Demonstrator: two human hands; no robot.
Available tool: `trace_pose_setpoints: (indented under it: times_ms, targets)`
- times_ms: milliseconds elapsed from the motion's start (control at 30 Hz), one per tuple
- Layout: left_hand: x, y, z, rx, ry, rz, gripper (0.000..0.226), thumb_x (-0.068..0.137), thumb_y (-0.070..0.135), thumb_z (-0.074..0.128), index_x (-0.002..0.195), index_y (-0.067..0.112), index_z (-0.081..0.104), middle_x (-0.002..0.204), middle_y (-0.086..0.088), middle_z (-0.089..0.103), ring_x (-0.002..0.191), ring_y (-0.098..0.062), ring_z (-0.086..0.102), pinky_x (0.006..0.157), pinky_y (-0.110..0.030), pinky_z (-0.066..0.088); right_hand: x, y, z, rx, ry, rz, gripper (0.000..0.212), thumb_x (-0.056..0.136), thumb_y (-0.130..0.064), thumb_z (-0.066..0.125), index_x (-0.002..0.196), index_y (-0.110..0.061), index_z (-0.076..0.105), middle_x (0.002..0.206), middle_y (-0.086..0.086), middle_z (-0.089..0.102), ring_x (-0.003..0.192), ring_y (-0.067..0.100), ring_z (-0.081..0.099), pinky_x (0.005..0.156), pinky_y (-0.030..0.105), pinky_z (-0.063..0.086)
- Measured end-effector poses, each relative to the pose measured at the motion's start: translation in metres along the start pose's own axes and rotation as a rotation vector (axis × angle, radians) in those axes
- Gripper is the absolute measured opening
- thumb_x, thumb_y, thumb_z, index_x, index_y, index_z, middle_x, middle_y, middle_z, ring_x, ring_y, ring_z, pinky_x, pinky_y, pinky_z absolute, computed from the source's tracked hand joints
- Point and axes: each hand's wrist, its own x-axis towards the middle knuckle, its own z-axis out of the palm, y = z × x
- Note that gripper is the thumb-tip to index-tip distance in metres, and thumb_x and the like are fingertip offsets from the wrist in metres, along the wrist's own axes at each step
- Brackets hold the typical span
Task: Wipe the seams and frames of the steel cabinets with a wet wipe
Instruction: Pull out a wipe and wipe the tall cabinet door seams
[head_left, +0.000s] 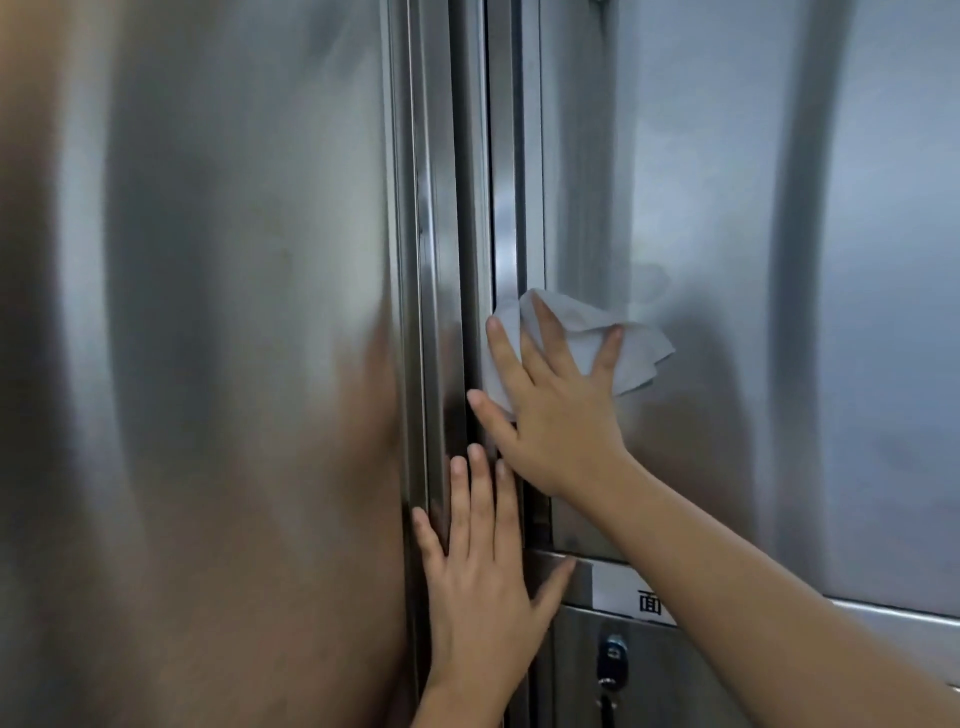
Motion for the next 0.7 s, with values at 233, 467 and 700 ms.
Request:
trace_pose_setpoints:
  times_ms: [233, 467, 700]
  targets:
    - [-0.016, -0.007, -0.003, -0.025, -0.034, 0.027, 0.085, 0.079, 0.058, 0.040, 0.146, 0.009, 0.022, 0.154, -0.010, 0.012, 0.144, -0.020, 0.003, 0.107, -0.050, 0.010, 0.047, 0.007, -0.018, -0.062, -0.017, 0.045, 0.068, 0.092, -0.059, 0.007, 0.149, -0.024, -0.004, 0.158, 0.006, -0.006, 0.142, 0.017, -0.021, 0.095, 0.061, -0.030]
    - [-0.036, -0.009, -0.005, -0.059, -0.049, 0.035, 0.089, 0.079, 0.058, 0.041, 0.148, 0.009, 0.013, 0.155, -0.008, 0.010, 0.144, -0.019, 0.006, 0.111, -0.046, 0.006, -0.012, -0.001, 0.008, -0.022, 0.053, -0.003, 0.071, 0.091, -0.056, 0.016, 0.148, -0.013, 0.022, 0.156, 0.014, 0.014, 0.145, 0.022, 0.005, 0.103, 0.059, -0.020]
    - [-0.057, -0.007, -0.007, -0.073, -0.111, -0.018, 0.092, 0.080, 0.059, 0.039, 0.148, 0.005, 0.009, 0.156, -0.009, 0.005, 0.144, -0.021, 0.008, 0.114, -0.042, -0.001, -0.089, -0.019, 0.031, 0.008, -0.127, -0.020, 0.062, 0.093, -0.046, 0.022, 0.144, -0.011, 0.032, 0.146, 0.013, 0.039, 0.140, 0.021, 0.022, 0.104, 0.062, -0.005]
